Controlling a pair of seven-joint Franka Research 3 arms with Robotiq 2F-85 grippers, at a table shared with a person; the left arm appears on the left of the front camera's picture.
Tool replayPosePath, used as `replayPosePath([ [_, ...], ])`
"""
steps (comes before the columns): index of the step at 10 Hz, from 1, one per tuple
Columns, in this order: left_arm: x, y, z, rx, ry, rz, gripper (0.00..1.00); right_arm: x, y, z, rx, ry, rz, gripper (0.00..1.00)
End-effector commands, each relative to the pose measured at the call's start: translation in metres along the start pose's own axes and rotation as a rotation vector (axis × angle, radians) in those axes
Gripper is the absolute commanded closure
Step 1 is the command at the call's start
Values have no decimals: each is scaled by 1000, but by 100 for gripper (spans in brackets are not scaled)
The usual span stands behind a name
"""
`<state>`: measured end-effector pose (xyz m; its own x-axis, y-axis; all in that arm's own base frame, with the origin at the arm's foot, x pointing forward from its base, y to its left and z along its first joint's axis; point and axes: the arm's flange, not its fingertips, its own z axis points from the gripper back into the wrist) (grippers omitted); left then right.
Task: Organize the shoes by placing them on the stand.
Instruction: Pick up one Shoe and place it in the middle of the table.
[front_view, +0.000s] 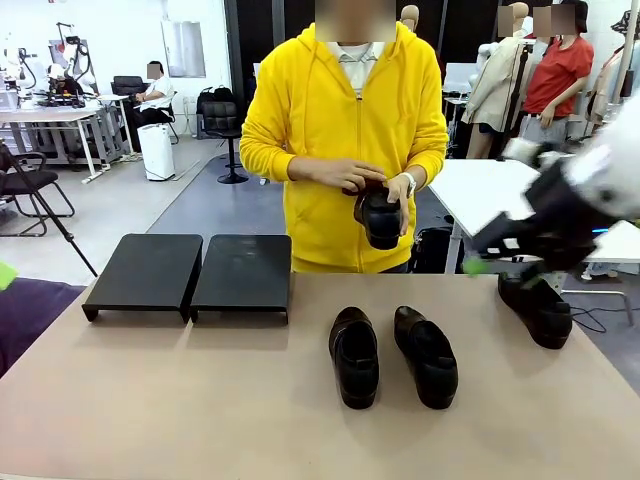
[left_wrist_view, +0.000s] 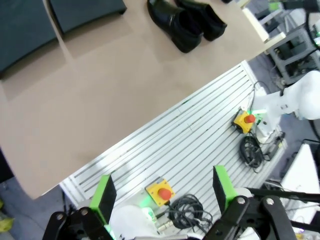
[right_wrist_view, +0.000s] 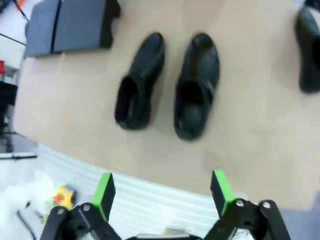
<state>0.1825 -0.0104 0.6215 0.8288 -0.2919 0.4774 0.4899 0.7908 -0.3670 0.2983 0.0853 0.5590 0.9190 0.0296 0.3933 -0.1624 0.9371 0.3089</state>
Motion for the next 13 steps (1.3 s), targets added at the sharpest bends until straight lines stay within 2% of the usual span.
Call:
replayPosePath([
  [1,1,-1,1,-16,-1,-14,0,-40,-32,48,-98,30,-13,0],
  [2,1,-1,1,-16,-1,-14,0,-48,-43,55,-121,12,-36,0],
  [4,1,-1,1,-16,-1,-14,0,-40,-39,40,-105,-12,-12,0],
  [6,1,-1,1,-16,-1,-14,0,-10,-9,-5,-86,-12,29,0],
  [7,1,-1,1,-16,-1,-14,0,5,10,-33,-113,-56,33,0],
  [9,1,-1,1,-16,-1,-14,0,18,27,-54,-56,-68,86,0],
  [10,1,-1,1,-16,-1,-14,0,18,19,-48,-49,-51,84,0],
  [13,1,-1,1,-16,-1,-14,0,-17,-42,23,-12,-64,0,0],
])
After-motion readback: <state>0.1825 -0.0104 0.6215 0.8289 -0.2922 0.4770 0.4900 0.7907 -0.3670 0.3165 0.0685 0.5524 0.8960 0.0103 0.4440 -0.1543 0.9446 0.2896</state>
